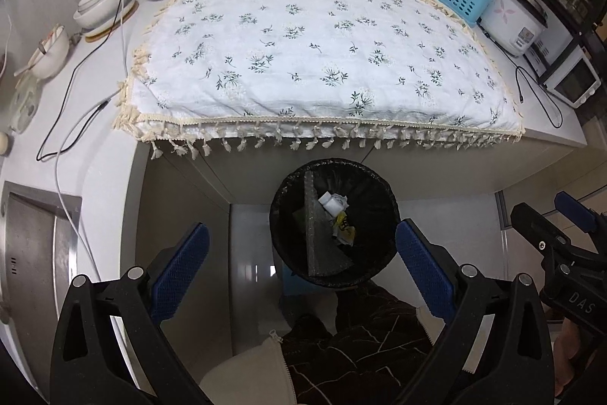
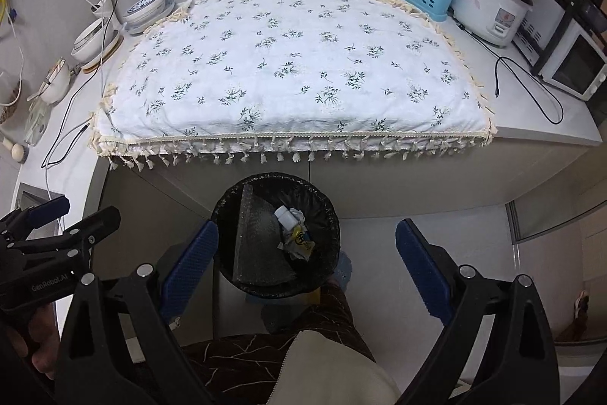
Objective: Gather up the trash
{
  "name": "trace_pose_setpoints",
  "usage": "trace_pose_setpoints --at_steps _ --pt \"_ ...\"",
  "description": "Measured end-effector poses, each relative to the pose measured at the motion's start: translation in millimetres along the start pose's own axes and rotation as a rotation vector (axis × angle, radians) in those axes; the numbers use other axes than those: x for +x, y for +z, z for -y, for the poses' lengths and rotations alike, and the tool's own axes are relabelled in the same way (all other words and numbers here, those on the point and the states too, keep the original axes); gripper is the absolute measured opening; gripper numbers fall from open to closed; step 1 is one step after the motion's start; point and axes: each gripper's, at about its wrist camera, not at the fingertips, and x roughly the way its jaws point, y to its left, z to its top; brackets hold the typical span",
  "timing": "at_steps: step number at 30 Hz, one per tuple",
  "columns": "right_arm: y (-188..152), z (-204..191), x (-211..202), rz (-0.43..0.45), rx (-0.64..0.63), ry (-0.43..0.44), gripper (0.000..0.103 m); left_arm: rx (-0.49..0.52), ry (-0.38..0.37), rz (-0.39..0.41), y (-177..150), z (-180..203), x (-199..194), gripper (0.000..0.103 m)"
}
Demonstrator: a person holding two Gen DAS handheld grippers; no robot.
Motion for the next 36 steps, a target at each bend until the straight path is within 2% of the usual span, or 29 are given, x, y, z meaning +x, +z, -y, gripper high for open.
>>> trace_pose_setpoints --at_steps 13,36 --pt "-3.5 3.4 -0.7 -0.003 0.006 -0.007 0.091 0.024 -0.002 -0.007 -6.2 6.0 -1.7 0.097" --pt "-4.6 -5.6 5.7 -0.025 -0.011 -0.001 0.091 0.002 -0.014 -0.022 -7.3 2.0 0.4 0.097"
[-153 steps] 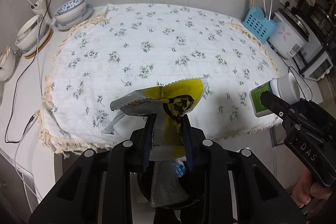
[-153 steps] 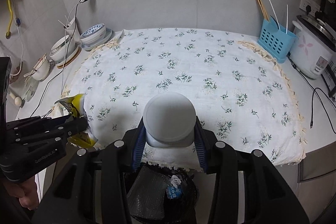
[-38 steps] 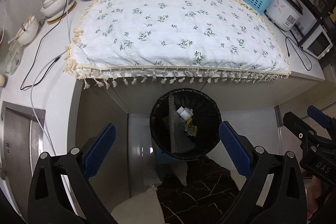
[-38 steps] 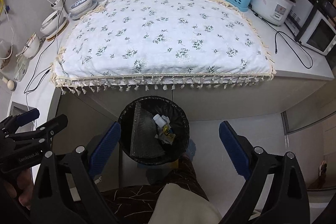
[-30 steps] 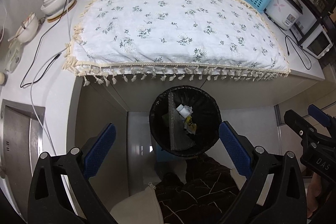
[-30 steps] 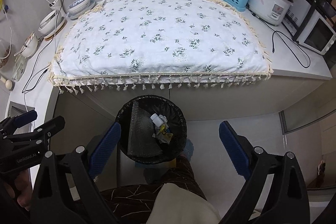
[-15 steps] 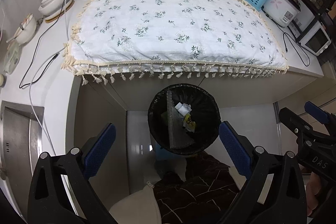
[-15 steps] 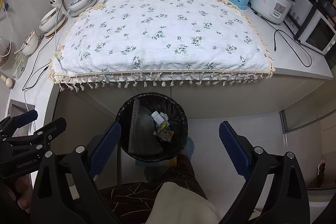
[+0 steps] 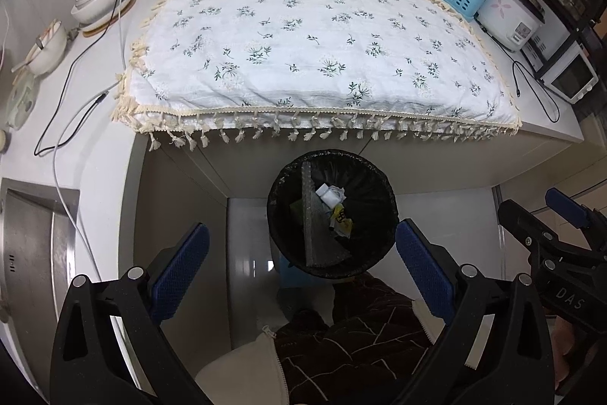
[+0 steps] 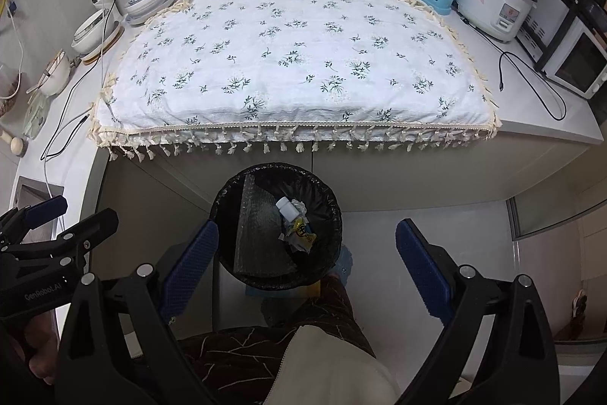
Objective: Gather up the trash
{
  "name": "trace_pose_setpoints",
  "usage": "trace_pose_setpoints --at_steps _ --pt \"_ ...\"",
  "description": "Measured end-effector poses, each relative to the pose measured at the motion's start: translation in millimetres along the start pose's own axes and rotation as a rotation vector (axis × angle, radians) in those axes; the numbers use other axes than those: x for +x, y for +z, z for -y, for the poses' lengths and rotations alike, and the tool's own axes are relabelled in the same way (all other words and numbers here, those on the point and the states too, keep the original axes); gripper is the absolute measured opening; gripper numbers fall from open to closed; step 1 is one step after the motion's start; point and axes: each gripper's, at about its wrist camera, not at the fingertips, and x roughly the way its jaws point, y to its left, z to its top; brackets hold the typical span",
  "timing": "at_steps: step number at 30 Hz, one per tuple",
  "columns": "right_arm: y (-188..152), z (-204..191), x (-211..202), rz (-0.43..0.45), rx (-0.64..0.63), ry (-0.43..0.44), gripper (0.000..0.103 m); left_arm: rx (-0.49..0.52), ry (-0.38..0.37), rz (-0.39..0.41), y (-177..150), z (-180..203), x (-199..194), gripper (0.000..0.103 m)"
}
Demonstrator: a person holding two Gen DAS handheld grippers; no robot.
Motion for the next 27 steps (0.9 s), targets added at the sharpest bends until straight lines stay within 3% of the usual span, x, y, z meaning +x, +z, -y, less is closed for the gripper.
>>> trace_pose_setpoints --at_steps 8,27 --pt "-0.1 -3.8 3.3 -0.01 -0.009 0.005 0.091 -0.002 -0.022 0.004 1.5 0.2 -0.7 0.097" --pt "3.4 -4.8 4.8 -0.021 -0.031 0.005 0.091 0.013 0.002 -0.002 4.2 1.9 -2.3 0.097"
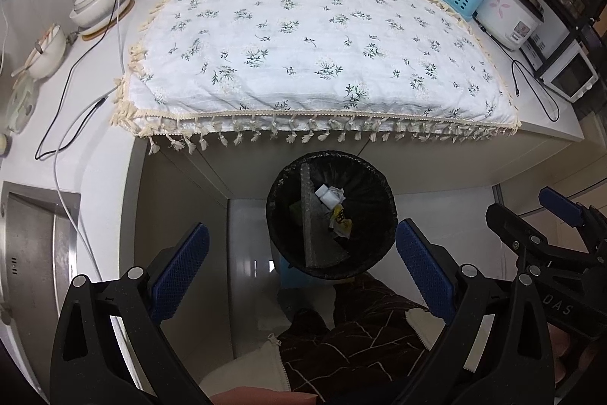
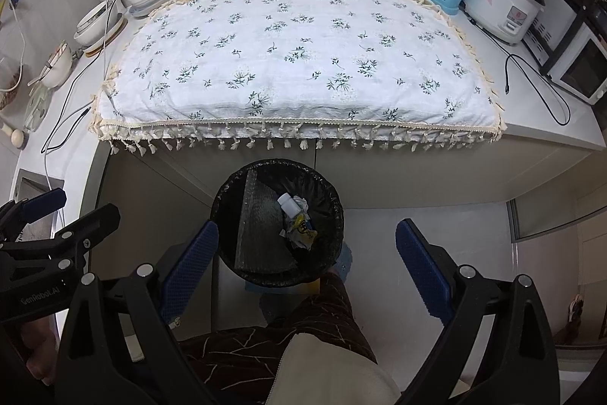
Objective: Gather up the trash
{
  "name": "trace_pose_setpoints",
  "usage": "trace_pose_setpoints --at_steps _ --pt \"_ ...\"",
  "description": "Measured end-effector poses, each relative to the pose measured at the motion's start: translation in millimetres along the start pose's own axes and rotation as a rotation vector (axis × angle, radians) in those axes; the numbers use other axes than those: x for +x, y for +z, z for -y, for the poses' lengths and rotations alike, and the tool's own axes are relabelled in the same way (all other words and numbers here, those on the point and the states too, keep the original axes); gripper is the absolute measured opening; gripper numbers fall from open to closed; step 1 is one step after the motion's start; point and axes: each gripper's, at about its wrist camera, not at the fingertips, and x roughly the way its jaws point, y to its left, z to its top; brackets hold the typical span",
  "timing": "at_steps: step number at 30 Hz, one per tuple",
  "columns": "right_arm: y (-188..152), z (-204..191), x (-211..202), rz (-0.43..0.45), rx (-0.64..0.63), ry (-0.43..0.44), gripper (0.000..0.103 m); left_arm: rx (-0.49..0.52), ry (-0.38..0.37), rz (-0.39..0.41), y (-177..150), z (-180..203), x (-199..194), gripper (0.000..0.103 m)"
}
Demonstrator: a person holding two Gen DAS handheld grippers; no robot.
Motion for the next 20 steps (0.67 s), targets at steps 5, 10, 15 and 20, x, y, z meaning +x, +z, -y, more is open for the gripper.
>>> trace_pose_setpoints --at_steps 5,10,15,20 --pt "0.5 -0.2 1.5 -0.005 0.0 0.004 0.091 0.002 0.008 -0.009 0.3 1.5 1.2 0.097" --pt "0.7 -0.3 2.3 -0.008 -0.003 0.007 0.091 0.004 0.018 -0.004 0.5 2.6 0.1 0.097" --pt "0.1 1.7 2.7 -0.01 0.0 0.008 0.091 0.013 0.012 0.0 0.9 4.9 -1.1 0.097" --pt "0.6 3.2 2.2 -0.008 0.001 0.008 0.091 0.018 0.015 -0.01 0.8 6.8 0.8 0.097"
